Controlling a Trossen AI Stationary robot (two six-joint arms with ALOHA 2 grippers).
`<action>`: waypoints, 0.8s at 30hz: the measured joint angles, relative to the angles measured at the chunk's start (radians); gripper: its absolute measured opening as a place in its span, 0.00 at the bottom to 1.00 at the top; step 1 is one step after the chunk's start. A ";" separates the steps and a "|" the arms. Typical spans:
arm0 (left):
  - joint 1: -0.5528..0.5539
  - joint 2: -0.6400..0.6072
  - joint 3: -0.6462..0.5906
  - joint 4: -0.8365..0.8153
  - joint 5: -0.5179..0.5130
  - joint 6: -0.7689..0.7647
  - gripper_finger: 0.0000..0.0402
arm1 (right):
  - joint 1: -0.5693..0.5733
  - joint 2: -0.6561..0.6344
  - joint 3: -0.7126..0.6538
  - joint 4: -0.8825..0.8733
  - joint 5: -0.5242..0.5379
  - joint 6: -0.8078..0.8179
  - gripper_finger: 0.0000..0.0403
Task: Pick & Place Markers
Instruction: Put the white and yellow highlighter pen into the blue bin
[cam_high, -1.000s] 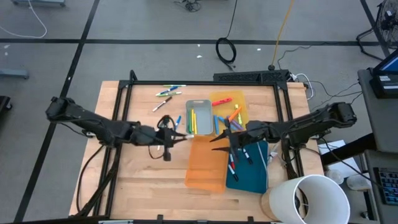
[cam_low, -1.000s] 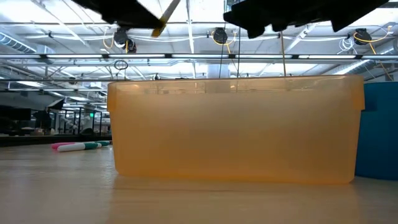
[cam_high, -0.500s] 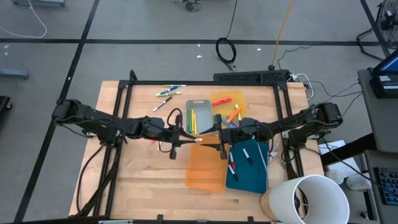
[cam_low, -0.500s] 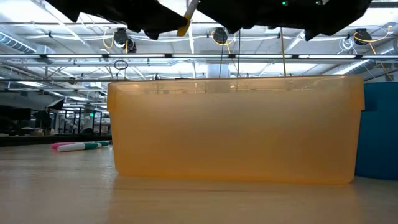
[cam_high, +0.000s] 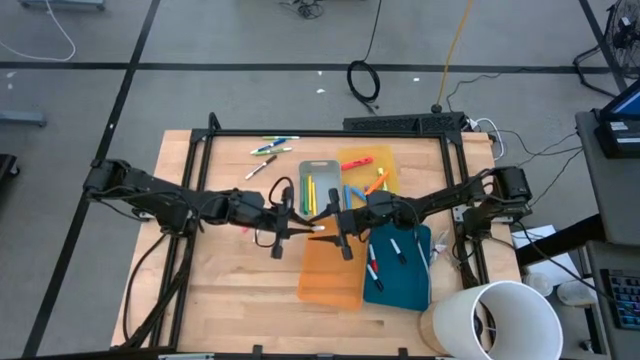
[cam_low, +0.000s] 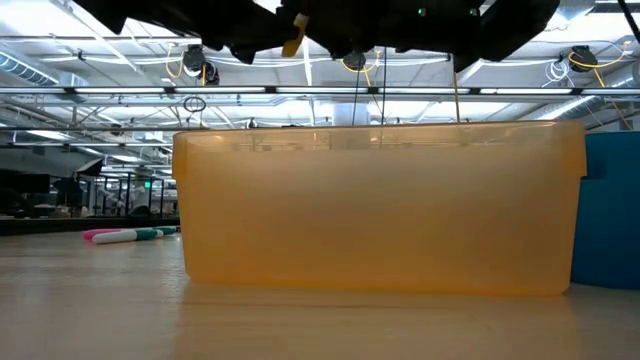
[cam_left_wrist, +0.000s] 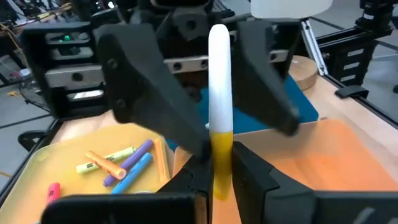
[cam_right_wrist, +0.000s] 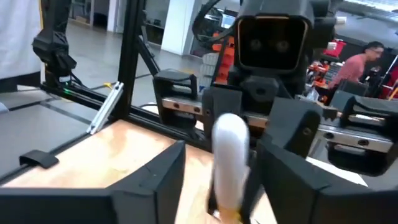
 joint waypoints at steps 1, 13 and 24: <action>0.000 0.000 0.000 -0.003 0.000 0.000 0.09 | 0.000 0.001 0.000 -0.001 0.000 -0.008 0.44; -0.007 0.001 0.001 -0.020 -0.008 -0.008 0.10 | 0.000 -0.038 0.002 -0.094 0.003 -0.078 0.06; -0.021 -0.006 0.002 -0.100 -0.231 -0.101 0.44 | 0.008 -0.119 0.000 -0.262 0.064 -0.059 0.06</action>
